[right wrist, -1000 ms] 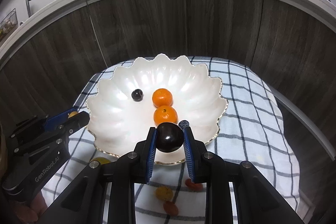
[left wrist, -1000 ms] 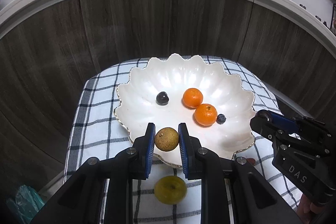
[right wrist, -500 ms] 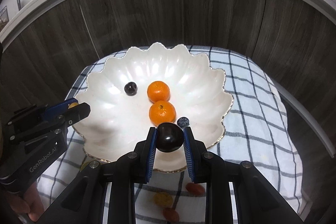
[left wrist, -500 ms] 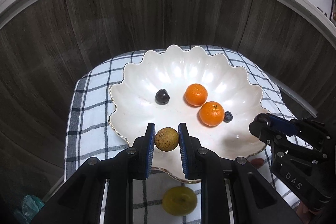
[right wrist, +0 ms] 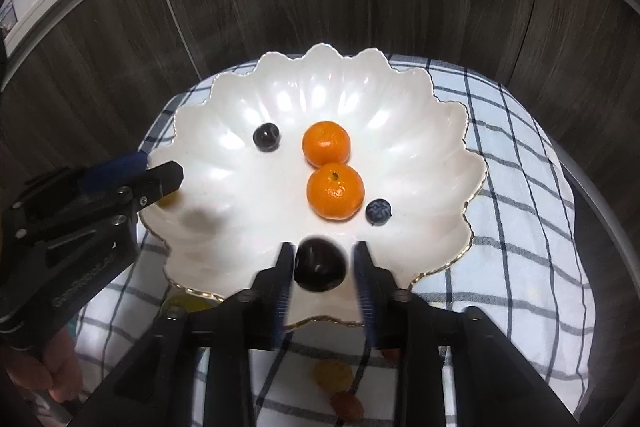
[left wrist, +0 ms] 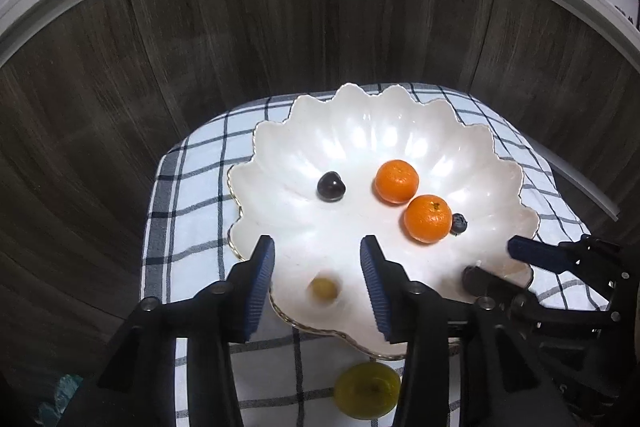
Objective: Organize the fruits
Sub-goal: 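Open both tools to drop the tan fruit and dark plum into the bowl, then withdraw both open tools back from the bowl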
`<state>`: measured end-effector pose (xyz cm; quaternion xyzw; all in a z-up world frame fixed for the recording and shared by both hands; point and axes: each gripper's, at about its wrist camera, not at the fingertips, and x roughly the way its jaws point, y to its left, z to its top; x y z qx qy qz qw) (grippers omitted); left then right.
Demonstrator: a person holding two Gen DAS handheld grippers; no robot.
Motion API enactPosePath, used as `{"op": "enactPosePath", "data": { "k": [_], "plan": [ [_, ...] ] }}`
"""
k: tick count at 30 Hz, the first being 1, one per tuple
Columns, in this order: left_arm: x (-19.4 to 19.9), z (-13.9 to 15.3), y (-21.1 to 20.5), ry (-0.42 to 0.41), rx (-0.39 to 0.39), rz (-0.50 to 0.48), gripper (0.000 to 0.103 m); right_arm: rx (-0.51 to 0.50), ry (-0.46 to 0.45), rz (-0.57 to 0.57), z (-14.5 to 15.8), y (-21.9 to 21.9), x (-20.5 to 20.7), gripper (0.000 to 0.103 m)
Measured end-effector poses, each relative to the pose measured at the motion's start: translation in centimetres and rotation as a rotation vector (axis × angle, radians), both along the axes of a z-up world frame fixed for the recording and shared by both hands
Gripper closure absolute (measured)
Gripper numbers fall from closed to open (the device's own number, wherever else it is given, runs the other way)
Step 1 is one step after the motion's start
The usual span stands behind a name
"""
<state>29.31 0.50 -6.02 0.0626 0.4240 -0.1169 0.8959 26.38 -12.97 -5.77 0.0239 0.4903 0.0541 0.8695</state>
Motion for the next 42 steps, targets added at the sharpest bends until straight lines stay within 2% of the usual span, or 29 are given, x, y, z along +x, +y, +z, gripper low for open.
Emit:
{"op": "enactPosePath", "data": {
  "k": [1,2,5,7,9,28,38,42],
  "plan": [
    [0.1,0.0,0.1,0.003,0.003,0.002,0.052,0.002,-0.001,-0.001,0.0,-0.1,0.0,0.049],
    [0.1,0.1,0.1,0.004,0.005,0.004,0.049,0.006,-0.007,-0.003,0.1,-0.1,-0.1,0.045],
    [0.2,0.3,0.4,0.001,0.003,0.019,0.039,-0.011,-0.020,-0.011,0.4,-0.2,-0.2,0.042],
    [0.1,0.5,0.6,-0.001,0.003,0.033,0.028,-0.017,-0.026,-0.013,0.7,-0.3,-0.3,0.042],
    [0.0,0.8,0.9,-0.011,0.001,0.054,0.024,-0.025,-0.031,-0.017,0.9,-0.3,-0.4,0.042],
    [-2.7,1.7,1.3,0.028,-0.038,0.091,0.023,-0.060,-0.101,-0.047,3.5,-1.6,-2.0,0.042],
    [-4.2,2.2,0.7,0.029,-0.046,0.084,0.021,-0.057,-0.140,-0.074,4.7,-3.1,-2.9,0.042],
    [-5.0,2.2,0.2,0.011,-0.026,0.072,0.021,-0.070,-0.155,-0.073,5.0,-3.3,-3.7,0.042]
  ]
}}
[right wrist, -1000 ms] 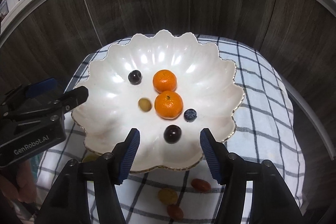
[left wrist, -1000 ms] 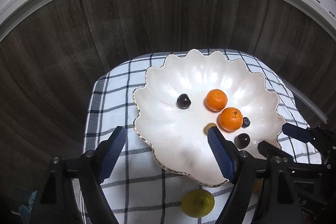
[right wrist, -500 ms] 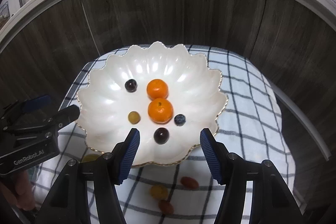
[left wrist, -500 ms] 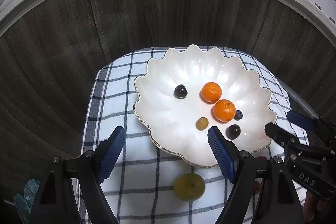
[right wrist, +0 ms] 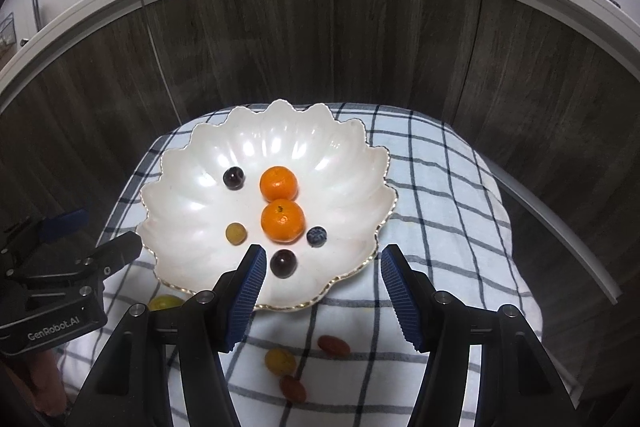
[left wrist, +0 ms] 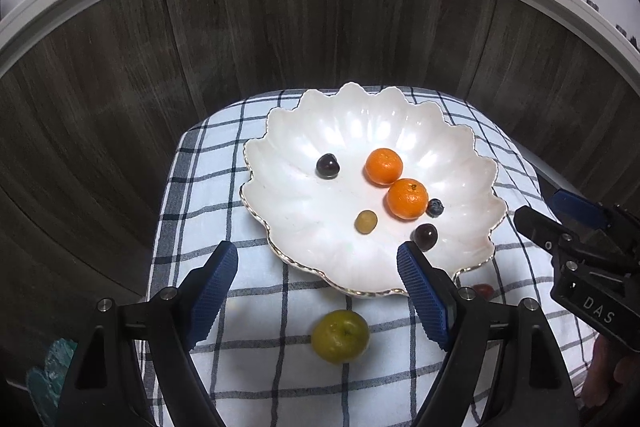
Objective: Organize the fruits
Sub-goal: 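Withdraw both open tools back from the bowl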
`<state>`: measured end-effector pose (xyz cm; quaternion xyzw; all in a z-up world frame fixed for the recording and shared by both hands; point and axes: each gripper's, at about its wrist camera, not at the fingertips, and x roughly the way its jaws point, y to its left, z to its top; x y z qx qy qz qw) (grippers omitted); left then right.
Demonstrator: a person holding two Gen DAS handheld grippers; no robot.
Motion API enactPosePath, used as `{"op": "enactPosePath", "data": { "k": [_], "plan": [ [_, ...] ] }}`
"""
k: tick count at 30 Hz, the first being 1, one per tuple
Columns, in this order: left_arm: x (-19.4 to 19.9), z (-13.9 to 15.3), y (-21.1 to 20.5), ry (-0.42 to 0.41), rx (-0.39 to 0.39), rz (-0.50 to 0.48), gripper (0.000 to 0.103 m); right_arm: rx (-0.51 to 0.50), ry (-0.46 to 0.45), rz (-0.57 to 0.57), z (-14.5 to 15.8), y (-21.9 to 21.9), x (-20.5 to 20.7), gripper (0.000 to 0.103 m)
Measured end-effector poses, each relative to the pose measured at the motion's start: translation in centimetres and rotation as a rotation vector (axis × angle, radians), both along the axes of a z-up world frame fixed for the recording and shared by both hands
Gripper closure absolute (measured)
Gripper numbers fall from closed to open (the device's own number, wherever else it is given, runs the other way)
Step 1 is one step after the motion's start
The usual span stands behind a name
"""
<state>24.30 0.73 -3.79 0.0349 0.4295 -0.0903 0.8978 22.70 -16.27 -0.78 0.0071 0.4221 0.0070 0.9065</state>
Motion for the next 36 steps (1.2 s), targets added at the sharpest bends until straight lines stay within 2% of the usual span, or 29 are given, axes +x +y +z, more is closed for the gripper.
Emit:
{"op": "enactPosePath", "data": {
  "k": [18,36],
  "plan": [
    [-3.9,-1.2,-1.2,-0.024,0.011,-0.045,0.021,-0.029,-0.037,0.004,-0.5,-0.9,-4.0,0.042],
    [-6.2,-3.2,-1.1,-0.045,0.044,-0.068,0.021,-0.024,-0.051,0.003,-2.9,-0.5,-6.8,0.042]
  ]
}}
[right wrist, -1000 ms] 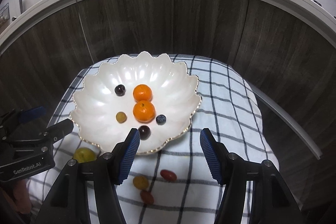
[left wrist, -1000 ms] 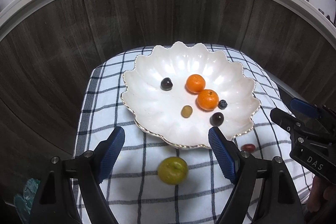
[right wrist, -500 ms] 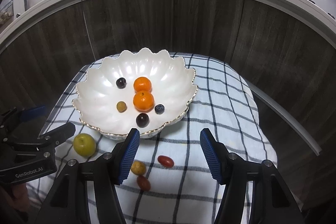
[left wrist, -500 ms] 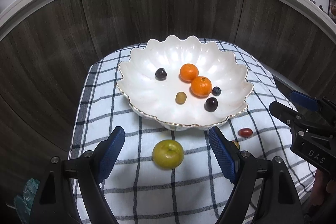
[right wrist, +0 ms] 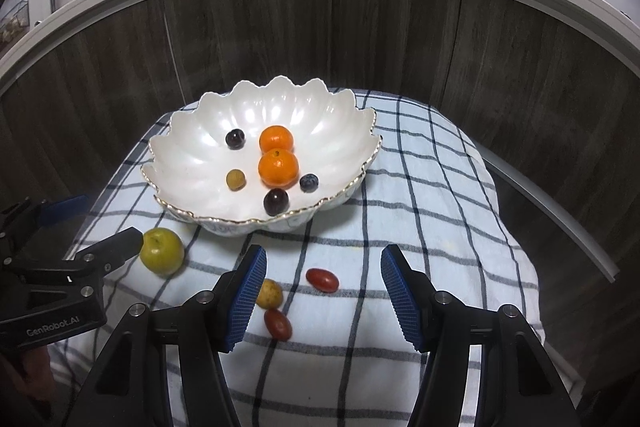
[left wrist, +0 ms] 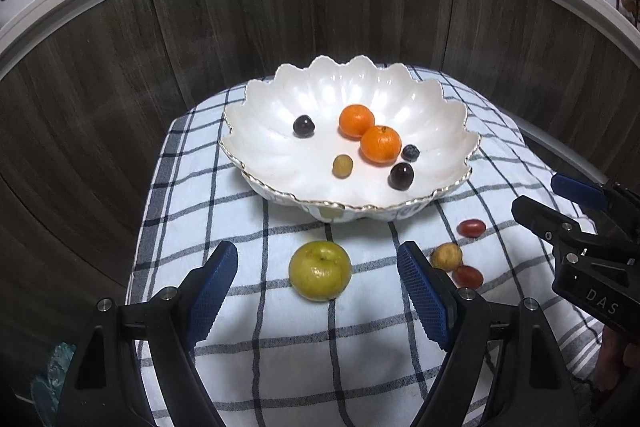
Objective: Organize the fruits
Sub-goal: 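Withdraw both open tools back from the bowl, then close the left tool on the green apple while the right tool approaches a red oval fruit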
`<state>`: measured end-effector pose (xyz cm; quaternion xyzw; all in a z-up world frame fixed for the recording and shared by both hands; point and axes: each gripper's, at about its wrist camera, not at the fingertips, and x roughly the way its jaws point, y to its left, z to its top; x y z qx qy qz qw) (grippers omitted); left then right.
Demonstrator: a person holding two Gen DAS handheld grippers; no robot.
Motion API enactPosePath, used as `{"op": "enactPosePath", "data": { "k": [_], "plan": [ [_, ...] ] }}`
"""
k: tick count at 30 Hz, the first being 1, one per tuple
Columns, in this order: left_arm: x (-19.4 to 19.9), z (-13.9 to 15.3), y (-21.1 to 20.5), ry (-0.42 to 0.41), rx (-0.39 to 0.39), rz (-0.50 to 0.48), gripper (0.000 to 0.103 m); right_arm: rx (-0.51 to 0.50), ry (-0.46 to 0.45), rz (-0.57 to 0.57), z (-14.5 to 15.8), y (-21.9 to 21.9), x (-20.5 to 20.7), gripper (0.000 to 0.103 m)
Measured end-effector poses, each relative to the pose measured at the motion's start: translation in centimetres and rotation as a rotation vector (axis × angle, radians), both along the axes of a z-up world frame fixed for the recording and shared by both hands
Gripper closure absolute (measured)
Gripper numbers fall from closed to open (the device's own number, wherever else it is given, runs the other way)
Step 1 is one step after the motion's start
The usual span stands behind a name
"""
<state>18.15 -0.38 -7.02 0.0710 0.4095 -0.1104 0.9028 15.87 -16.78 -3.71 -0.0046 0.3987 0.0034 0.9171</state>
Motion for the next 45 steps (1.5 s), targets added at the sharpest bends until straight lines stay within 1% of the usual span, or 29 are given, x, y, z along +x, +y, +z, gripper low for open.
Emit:
{"op": "enactPosePath", "data": {
  "k": [5,16,23,27,35,36,39,40,42,44,45],
  "plan": [
    [-0.1,-0.8,-0.1,0.010,-0.001,-0.008,0.021,0.000,0.005,0.001,-0.8,0.0,-0.5,0.042],
    [0.2,-2.8,0.2,0.003,0.002,-0.064,0.021,-0.005,0.004,-0.014,-2.6,0.7,-1.2,0.042],
    [0.9,-4.0,0.7,0.013,-0.010,-0.087,0.022,-0.011,0.015,-0.046,-4.3,1.6,-1.3,0.042],
    [1.2,-4.7,0.8,0.013,-0.007,-0.104,0.022,-0.021,0.031,-0.040,-5.0,2.2,-1.1,0.042],
    [1.6,-5.6,1.2,0.033,-0.022,-0.109,0.022,-0.030,0.069,-0.008,-6.5,3.4,-1.1,0.043],
    [1.7,-5.7,1.2,0.037,-0.021,-0.110,0.023,-0.029,0.071,-0.008,-6.6,3.5,-1.1,0.043],
    [2.0,-6.0,1.2,0.063,-0.028,-0.106,0.030,-0.024,0.079,-0.010,-6.9,3.4,-0.9,0.043],
    [2.1,-6.2,1.2,0.075,-0.035,-0.105,0.031,-0.023,0.082,-0.013,-7.1,3.4,-0.8,0.043],
    [2.2,-6.3,1.1,0.079,-0.039,-0.103,0.031,-0.023,0.087,-0.018,-7.4,3.3,-0.7,0.044],
    [2.3,-6.4,1.1,0.077,-0.040,-0.101,0.031,-0.011,0.098,-0.018,-7.7,3.1,-0.5,0.053],
    [2.4,-6.5,1.0,0.078,-0.042,-0.100,0.031,-0.008,0.102,-0.017,-7.8,3.1,-0.5,0.055]
  ]
}}
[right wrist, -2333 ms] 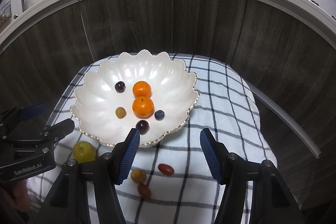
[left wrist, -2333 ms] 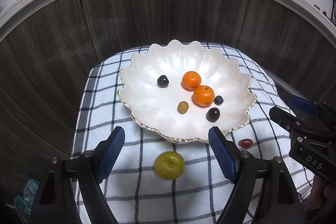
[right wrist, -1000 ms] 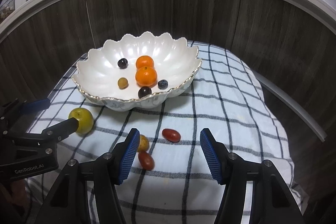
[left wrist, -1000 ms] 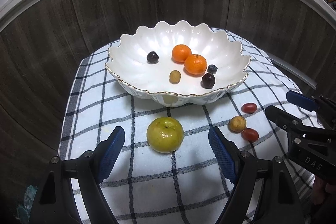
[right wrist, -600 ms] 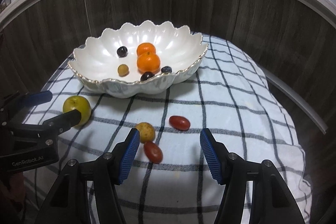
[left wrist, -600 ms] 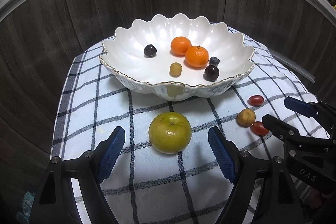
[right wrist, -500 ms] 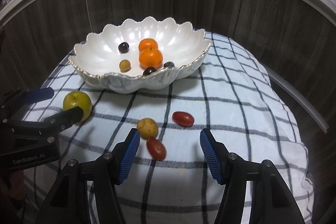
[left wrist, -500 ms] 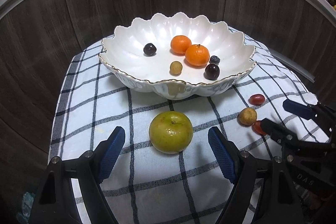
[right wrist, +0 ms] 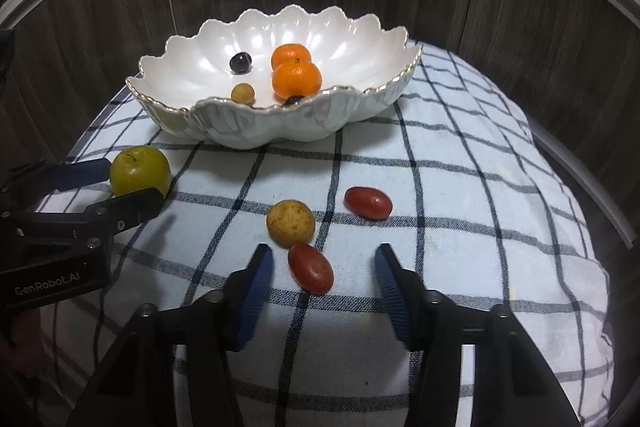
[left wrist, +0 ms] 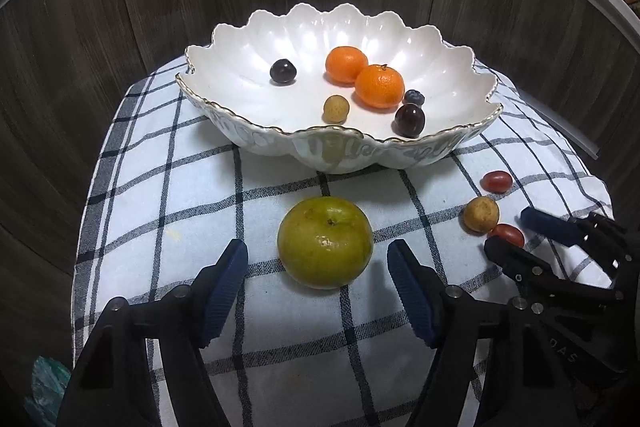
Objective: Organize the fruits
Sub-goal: 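Close the left tool on the green apple while the right tool approaches a red oval fruit, then lift the green apple with the left tool while the right tool closes on the red oval fruit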
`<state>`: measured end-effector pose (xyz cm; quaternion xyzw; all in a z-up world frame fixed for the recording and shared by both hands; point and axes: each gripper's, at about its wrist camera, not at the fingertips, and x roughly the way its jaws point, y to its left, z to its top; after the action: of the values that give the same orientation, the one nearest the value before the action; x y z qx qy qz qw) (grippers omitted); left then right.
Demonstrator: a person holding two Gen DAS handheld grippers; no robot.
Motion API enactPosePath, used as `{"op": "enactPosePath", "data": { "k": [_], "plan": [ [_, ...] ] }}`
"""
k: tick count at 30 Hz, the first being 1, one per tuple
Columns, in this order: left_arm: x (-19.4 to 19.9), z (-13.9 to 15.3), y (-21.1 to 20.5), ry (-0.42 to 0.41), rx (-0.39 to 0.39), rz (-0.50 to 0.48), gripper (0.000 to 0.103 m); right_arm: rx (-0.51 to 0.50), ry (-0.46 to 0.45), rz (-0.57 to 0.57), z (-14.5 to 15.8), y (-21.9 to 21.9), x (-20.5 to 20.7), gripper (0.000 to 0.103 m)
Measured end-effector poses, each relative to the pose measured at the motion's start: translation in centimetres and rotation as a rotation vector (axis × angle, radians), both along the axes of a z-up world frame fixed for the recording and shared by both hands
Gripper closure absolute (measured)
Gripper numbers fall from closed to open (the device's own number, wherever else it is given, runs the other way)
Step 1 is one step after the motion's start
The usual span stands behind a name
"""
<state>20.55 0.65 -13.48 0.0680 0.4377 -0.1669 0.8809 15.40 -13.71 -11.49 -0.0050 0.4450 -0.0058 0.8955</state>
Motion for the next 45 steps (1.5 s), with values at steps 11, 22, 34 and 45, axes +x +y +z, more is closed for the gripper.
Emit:
{"op": "enactPosePath", "data": {
  "k": [11,22,34,45],
  "plan": [
    [0.6,-1.1,-0.7,0.035,-0.006,-0.009,0.045,0.007,-0.001,0.025,-0.4,0.4,0.0,0.075],
    [0.4,-1.2,-0.5,0.042,-0.022,0.010,0.056,0.049,0.001,0.027,-0.3,-0.2,0.0,0.080],
    [-0.8,0.6,-0.1,0.028,-0.051,0.034,0.056,0.049,-0.032,0.035,0.8,-0.3,-0.6,0.080],
    [-2.2,2.1,0.1,0.017,-0.060,0.067,0.056,0.048,-0.076,0.033,2.4,-0.5,-1.0,0.080]
  ]
}}
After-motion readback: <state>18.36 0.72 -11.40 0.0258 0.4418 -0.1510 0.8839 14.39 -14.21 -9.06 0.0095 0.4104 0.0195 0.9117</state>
